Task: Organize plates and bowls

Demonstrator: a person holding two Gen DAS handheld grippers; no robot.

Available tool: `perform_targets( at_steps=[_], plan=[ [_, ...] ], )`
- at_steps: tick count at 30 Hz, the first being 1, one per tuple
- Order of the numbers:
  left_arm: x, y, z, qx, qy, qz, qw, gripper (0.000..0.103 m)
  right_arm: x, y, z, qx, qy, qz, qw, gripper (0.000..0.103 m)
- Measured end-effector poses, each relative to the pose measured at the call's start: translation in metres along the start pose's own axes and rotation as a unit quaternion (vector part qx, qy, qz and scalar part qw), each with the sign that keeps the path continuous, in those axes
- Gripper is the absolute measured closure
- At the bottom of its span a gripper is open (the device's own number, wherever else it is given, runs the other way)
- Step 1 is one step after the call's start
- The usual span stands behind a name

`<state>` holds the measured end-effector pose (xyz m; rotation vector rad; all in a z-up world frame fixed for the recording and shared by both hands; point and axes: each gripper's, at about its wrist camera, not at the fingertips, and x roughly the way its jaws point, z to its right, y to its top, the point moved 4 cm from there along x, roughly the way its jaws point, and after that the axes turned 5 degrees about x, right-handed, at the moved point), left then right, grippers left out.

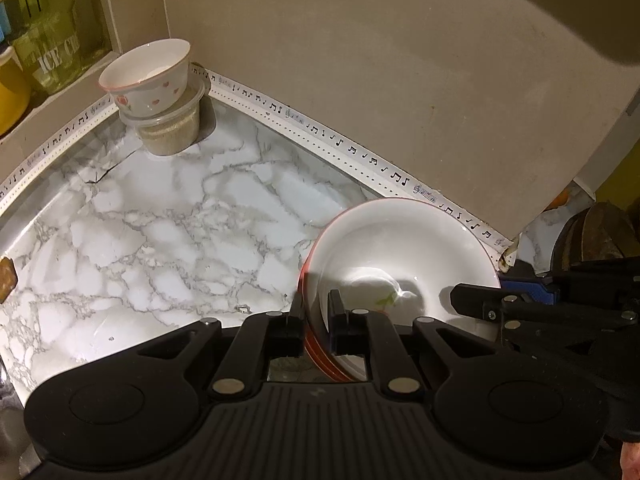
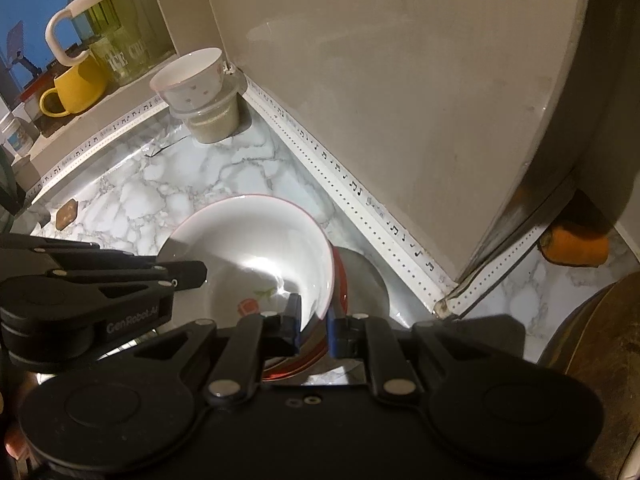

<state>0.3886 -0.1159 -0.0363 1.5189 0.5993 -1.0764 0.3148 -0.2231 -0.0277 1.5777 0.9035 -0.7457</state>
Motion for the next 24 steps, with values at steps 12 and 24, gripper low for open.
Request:
perform_targets(
  at_steps=[12,24],
  plan=[
    [0.0,-0.003,0.011,0.035,0.033,0.007,0.9988,0.093,-0.001,-0.004,0.006,0.016,0.014,0.01,1.0,0.09],
    [0.004,-0.004,0.006,0.022,0.026,-0.001,0.9994,0.09,0.008,-0.002,0.011,0.036,0.029,0.001,0.999,0.091]
  ],
)
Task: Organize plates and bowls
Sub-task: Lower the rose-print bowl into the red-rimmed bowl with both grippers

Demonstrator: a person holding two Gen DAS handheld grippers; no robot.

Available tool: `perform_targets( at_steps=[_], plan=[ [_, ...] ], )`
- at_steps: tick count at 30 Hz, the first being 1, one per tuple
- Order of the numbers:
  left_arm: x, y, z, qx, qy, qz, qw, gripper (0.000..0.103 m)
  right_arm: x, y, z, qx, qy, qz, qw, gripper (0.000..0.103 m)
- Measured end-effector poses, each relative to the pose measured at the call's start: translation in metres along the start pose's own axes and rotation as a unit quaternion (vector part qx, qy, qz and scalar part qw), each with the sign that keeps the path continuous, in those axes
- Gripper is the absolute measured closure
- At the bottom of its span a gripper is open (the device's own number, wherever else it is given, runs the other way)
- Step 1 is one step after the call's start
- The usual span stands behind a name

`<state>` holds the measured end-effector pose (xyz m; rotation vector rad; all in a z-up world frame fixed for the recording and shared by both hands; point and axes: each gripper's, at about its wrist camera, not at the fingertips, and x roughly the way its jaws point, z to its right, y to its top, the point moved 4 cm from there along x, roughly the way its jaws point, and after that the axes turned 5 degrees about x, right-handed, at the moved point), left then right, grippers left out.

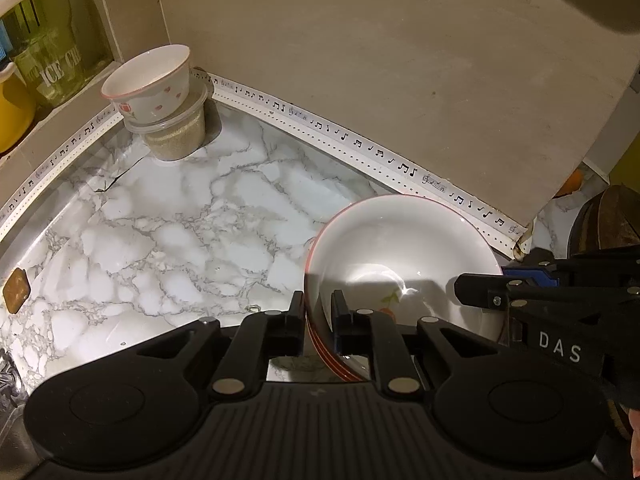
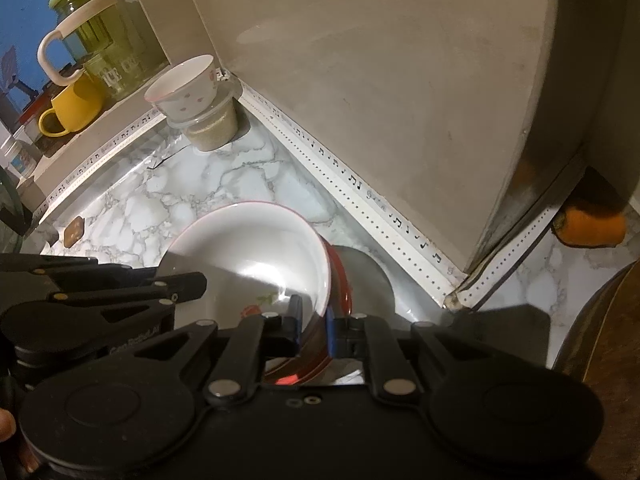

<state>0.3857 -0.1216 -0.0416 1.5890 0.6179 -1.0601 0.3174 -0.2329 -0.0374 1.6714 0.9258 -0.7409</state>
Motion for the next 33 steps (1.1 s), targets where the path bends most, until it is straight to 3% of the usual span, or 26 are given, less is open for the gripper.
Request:
perform_targets(
  at_steps=[11,24,29,33],
  plan=[
    [0.008,-0.005,0.0,0.01,-0.015,-0.013,0.9998,0.086,-0.002,0.001,0.0,0.001,-0.003,0.005,1.0,0.091],
    [0.016,-0.006,0.0,0.007,-0.013,-0.03,0.9994,0.082,0.003,0.006,-0.011,-0.044,-0.045,0.004,0.998,0.092],
    [0.016,-0.005,-0.001,0.001,-0.015,-0.035,0.9993,0.08,0.003,0.004,-0.021,-0.081,-0.059,0.004,0.995,0.083],
    [0.015,-0.005,-0.004,-0.007,-0.02,-0.038,0.9991,0.078,0.002,0.003,-0.021,-0.084,-0.059,0.003,0.995,0.083]
  ],
)
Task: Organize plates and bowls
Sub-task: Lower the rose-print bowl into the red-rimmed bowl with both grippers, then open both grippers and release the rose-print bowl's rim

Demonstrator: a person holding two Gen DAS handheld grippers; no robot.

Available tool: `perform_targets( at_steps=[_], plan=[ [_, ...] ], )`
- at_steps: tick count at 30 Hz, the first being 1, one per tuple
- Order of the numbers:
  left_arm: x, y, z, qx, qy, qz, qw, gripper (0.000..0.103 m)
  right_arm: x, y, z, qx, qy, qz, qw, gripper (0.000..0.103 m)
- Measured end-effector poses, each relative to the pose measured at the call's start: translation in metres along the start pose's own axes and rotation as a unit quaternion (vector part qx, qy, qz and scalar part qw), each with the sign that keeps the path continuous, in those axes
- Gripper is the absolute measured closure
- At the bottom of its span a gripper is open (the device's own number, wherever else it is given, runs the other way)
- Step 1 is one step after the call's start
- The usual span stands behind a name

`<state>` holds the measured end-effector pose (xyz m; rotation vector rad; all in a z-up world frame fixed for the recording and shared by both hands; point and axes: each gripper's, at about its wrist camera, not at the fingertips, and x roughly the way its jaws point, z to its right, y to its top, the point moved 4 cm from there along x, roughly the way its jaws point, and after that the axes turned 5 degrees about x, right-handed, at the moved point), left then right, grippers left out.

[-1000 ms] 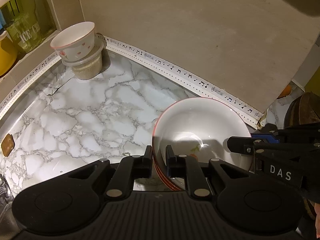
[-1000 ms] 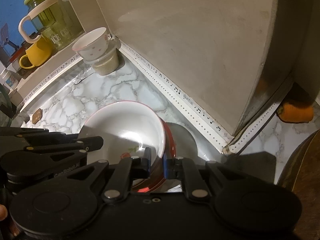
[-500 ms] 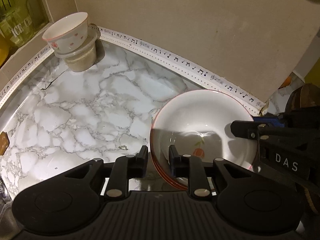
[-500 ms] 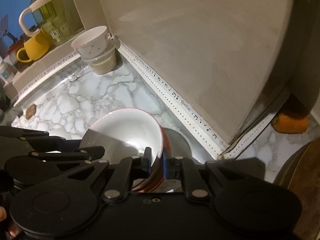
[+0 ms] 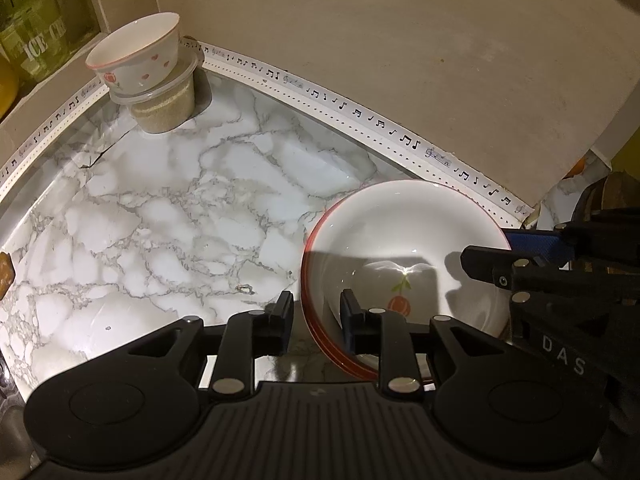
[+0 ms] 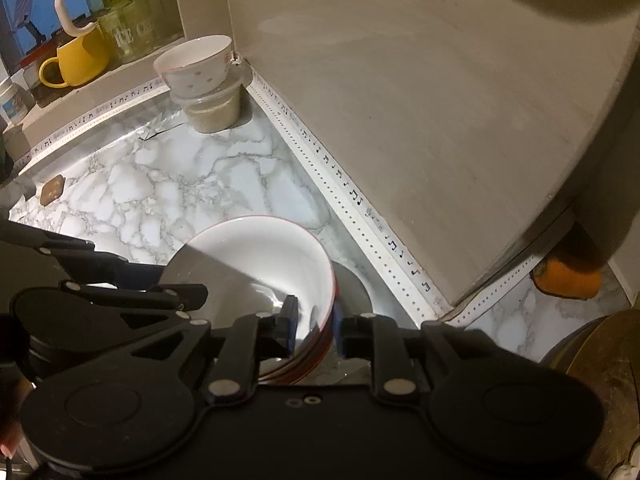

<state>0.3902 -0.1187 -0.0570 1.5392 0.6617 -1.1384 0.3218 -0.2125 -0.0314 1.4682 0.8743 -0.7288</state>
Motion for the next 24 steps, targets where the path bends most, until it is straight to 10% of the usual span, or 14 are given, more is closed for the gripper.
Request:
perform_targets(
  at_steps=[9,24],
  plan=[
    [-0.011,0.003,-0.011,-0.004,0.021,0.012,0.9997,0.052,-0.009,0.001,0.0,0.0,0.012,0.003,1.0,0.076],
    [-0.045,-0.004,-0.02,-0.004,0.017,0.055,0.9983,0.05,-0.034,0.0,-0.004,0.006,0.04,0.022,0.999,0.067]
  ],
)
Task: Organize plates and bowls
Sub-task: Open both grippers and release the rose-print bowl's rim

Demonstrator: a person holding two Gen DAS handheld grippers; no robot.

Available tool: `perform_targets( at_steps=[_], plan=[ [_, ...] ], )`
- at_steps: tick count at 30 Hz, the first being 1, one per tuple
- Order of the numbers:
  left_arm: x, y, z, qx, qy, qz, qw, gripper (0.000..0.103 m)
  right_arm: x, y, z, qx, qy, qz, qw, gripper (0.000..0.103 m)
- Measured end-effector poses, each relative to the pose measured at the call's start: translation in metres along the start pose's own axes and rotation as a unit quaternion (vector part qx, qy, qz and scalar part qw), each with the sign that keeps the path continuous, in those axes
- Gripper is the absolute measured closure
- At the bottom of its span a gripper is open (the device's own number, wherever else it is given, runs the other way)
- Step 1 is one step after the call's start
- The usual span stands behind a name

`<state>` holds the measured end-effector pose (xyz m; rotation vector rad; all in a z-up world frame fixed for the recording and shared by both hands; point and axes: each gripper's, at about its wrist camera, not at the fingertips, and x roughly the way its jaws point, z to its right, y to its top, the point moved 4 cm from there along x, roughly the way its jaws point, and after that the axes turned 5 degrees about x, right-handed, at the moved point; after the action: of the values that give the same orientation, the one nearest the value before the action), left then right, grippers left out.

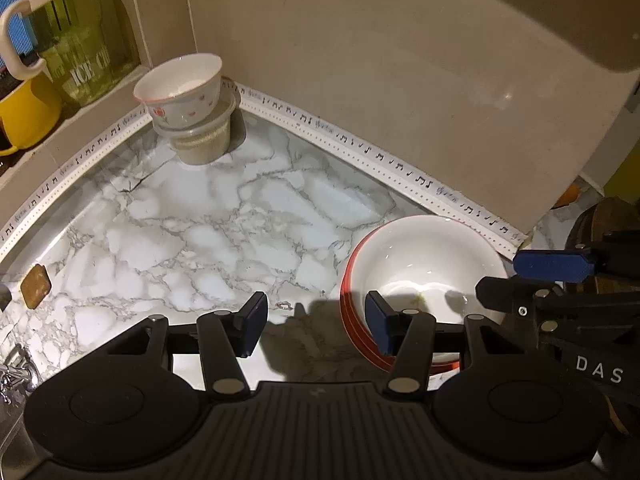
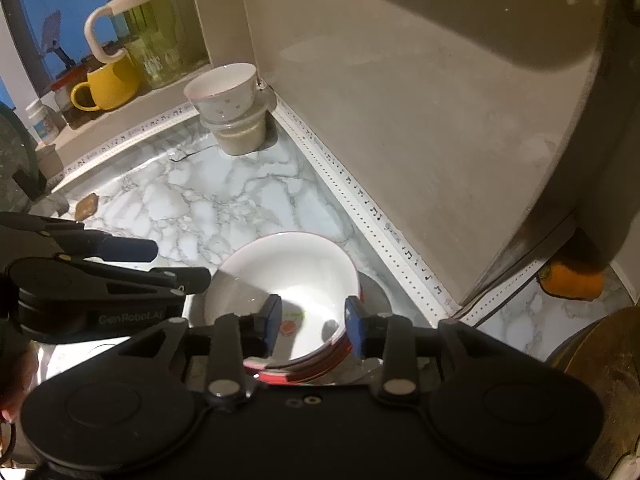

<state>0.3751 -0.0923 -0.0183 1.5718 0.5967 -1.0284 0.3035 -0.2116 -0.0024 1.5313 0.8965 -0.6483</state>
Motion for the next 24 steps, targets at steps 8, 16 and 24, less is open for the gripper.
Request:
perform_targets(
  at_steps=[8,16,24],
  plan=[
    [-0.018,-0.003,0.005,0.009,-0.014,0.031,0.9994,0.05,-0.015,-0.007,0.003,0.01,0.004,0.017,1.0,0.055],
    [-0.027,-0.004,0.009,0.011,-0.028,0.05,0.9983,0.028,-0.03,-0.014,0.009,0.021,0.018,0.035,0.999,0.023],
    [-0.014,0.0,0.008,0.012,-0.019,0.05,0.9985,0.021,-0.034,-0.015,0.018,0.041,0.022,0.046,0.998,0.007]
  ],
)
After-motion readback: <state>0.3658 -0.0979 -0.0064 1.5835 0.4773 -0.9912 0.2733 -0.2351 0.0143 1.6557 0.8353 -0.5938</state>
